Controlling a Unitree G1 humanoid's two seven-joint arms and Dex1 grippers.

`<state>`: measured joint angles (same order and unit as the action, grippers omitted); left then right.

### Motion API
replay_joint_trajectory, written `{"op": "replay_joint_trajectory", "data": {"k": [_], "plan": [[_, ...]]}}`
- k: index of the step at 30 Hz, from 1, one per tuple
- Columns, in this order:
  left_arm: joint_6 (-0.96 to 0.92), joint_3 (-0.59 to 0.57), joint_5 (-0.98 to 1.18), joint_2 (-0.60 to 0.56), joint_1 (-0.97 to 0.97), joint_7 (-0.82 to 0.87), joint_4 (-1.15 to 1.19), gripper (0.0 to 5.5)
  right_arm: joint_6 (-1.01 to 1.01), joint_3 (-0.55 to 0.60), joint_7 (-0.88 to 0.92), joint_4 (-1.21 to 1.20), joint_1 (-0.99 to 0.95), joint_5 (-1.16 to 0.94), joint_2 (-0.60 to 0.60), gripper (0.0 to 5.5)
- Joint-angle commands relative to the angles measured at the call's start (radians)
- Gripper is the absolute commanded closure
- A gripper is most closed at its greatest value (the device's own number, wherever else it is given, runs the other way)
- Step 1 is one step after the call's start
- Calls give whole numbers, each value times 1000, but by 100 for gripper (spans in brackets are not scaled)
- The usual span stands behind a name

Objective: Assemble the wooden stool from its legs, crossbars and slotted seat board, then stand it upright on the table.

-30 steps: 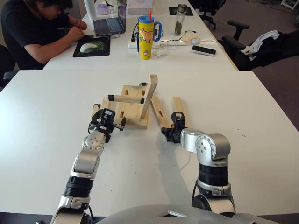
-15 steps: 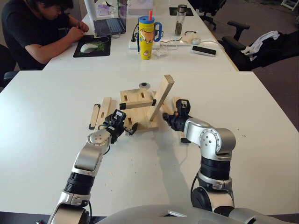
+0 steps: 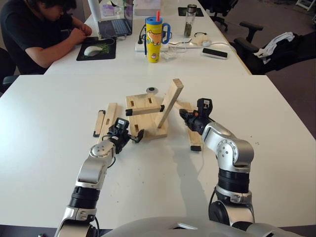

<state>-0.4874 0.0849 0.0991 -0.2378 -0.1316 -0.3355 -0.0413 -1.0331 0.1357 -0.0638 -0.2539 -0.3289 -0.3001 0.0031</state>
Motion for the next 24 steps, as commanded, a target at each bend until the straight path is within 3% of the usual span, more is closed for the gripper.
{"op": "replay_joint_trajectory", "data": {"k": [1, 5, 6, 11, 23, 24], "plan": [[-20, -26, 3, -41, 16, -21, 16, 10, -35, -72, -39, 1, 40, 7, -54, 342], [-24, -30, 12, -42, 16, -30, 21, 10, -79, -106, -60, -19, 55, -11, -69, 342], [-26, -31, 17, -39, 16, -30, 23, 10, -86, -110, -60, -20, 54, -12, -68, 306], [-27, -30, 29, -23, 19, -25, 32, 10, -47, -175, -78, 52, 39, 30, -101, 233], [-9, -23, 34, -14, -8, -29, 68, 10, 195, -259, -91, 346, -26, 140, -90, 233], [-8, -27, 36, -15, -8, -28, 67, 10, 203, -266, -96, 356, -26, 146, -92, 252]]}}
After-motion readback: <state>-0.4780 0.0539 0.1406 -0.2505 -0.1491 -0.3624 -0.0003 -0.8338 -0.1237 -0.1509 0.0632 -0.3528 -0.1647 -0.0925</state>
